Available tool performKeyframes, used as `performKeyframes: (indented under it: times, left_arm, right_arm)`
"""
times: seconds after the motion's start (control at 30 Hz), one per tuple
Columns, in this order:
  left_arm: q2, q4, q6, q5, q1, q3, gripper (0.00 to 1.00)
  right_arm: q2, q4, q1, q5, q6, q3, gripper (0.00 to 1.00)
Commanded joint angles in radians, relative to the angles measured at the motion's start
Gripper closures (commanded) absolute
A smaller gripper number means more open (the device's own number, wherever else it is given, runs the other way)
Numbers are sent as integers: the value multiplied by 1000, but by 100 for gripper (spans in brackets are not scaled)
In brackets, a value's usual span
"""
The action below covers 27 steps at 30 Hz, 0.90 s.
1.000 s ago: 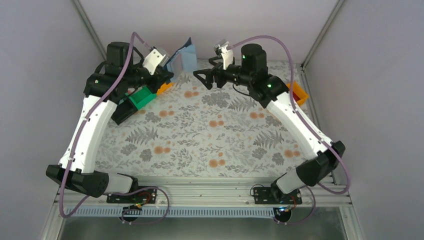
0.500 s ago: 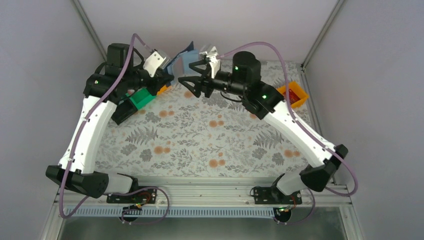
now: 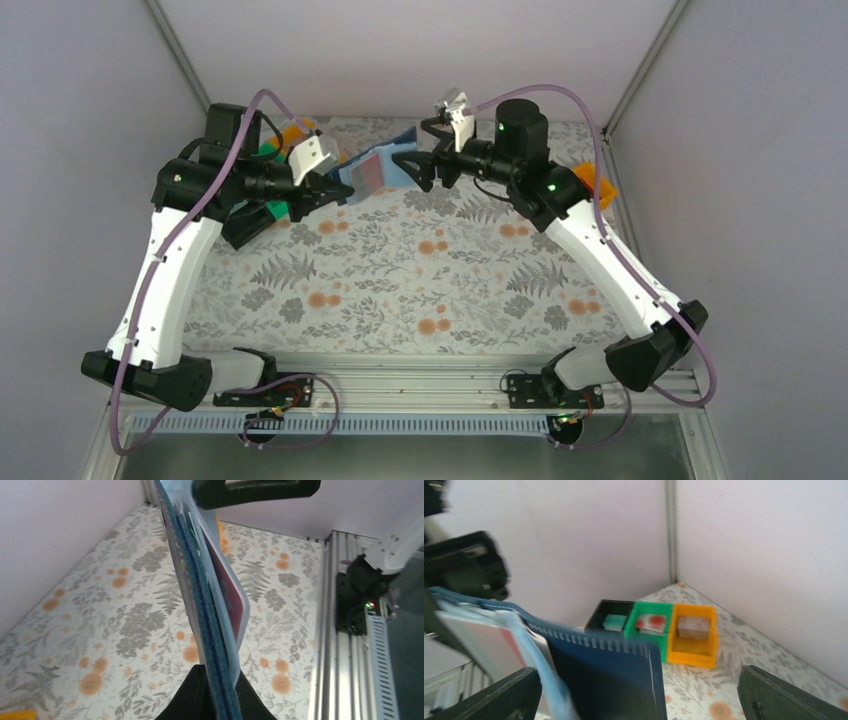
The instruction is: Take the credit cards out of the card holder
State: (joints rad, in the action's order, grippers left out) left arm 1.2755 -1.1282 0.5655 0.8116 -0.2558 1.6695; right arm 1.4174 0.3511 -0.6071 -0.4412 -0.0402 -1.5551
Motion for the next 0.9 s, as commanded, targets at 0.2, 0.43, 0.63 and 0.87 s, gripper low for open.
performKeyframes:
  times: [0.2,0.43,0.63,0.87]
  left_arm:
    - [-25,-215,247,192,-3,43,98]
    - [-34,-225,257,192,-3,31,98]
    - [-33,-180,201,146,-2,29,97]
    - [-50,-185,215,57,-2,25,87]
  right_arm:
    - [-5,121,3,-313,231,-46,1]
    - [23,182,4,-532,270,-61,23]
    - [21,180,6,-563,274,-54,96]
    - [-40,141,14,-607,280,-37,96]
